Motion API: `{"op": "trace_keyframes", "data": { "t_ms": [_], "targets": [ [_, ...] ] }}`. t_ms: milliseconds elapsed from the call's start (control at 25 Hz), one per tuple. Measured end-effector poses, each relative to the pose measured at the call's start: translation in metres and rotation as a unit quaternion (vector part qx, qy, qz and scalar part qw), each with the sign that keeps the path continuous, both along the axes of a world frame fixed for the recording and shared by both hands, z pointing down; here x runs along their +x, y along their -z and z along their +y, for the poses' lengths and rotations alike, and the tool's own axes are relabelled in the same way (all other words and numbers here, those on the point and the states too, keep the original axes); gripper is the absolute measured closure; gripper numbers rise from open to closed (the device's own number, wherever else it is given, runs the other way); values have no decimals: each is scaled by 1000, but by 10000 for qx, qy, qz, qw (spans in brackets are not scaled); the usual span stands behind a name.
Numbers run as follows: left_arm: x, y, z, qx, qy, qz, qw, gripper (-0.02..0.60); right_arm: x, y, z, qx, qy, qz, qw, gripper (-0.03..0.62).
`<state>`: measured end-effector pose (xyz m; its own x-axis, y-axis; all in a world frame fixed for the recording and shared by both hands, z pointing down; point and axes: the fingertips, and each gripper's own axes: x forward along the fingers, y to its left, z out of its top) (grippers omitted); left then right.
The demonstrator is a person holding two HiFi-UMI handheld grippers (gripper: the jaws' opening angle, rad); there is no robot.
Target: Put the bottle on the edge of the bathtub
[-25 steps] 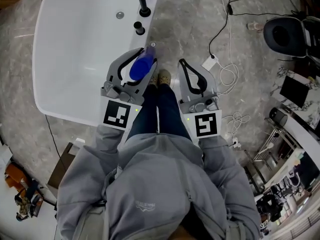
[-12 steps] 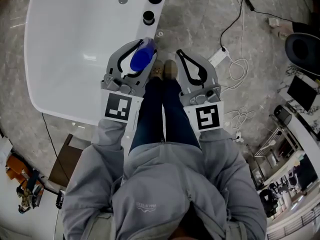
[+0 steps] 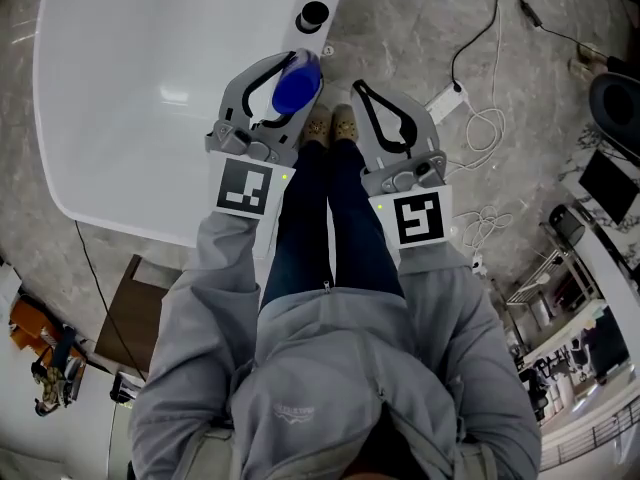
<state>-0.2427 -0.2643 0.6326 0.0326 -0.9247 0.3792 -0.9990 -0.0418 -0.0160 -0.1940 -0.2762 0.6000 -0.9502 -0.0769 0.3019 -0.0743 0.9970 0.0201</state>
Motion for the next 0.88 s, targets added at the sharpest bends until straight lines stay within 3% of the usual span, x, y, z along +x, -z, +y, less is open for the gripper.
{"op": "trace_keyframes", "data": {
  "t_ms": [440,880],
  "targets": [
    [-2,-52,-6,-218,-70,49,9997,426,-15,-35,-4,-151,14,145,9998,591],
    [-2,-68,-6,-265,14,72,9996,425,-14,-55,-4,-196,67,288,9994,591]
  ]
}}
